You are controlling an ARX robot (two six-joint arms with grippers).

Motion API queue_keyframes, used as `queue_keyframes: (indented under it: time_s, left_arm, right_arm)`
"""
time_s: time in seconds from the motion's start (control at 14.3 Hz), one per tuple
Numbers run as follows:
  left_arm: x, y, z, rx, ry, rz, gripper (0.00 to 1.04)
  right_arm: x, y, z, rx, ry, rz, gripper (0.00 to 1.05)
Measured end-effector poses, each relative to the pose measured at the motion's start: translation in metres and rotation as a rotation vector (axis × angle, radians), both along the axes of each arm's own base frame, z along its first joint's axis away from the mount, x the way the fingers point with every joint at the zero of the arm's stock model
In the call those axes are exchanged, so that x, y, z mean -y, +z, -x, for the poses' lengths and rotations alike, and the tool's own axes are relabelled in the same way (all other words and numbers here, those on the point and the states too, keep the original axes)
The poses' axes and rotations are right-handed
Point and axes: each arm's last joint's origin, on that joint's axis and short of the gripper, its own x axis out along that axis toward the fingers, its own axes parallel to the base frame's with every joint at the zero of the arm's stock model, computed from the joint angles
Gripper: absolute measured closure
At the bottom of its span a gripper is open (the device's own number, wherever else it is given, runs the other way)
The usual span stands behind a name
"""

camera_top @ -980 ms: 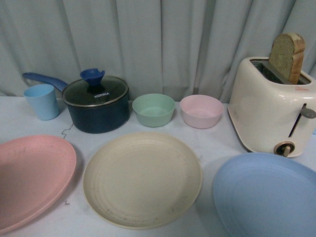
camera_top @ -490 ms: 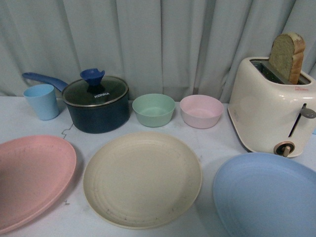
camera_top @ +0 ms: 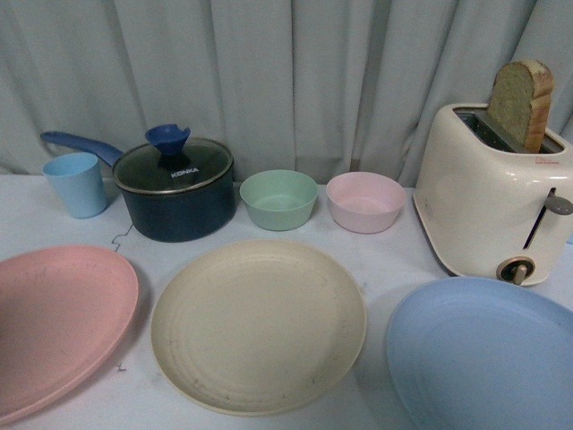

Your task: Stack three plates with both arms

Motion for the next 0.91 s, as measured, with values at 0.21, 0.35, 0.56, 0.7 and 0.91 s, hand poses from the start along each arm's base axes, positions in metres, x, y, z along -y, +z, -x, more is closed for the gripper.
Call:
queue_keyframes:
  time_s: [0.21,0.35,0.56,0.7,0.91]
  left_arm:
    - [0.002,0.000,-0.001,0.002,-0.006,0.006,0.60]
    - [0.003,0.000,-0.002,0.008,-0.004,0.007,0.82]
    - [0.000,0.012,-0.003,0.038,0.003,0.038,1.02]
    - [-0.002,0.029,-0.003,0.060,-0.005,0.033,1.02]
    - [-0.012,0.071,0.005,0.112,-0.011,0.034,1.02]
  right_arm:
    - [0.000,0.000,0.000,0.000,0.000,0.000,0.06]
    - [0.000,0.000,0.000,0.000,0.000,0.000,0.06]
    - [0.000,0.000,0.000,0.000,0.000,0.000,0.06]
    - [0.000,0.000,0.000,0.000,0.000,0.000,0.06]
    - [0.000,0.000,0.000,0.000,0.000,0.000,0.06]
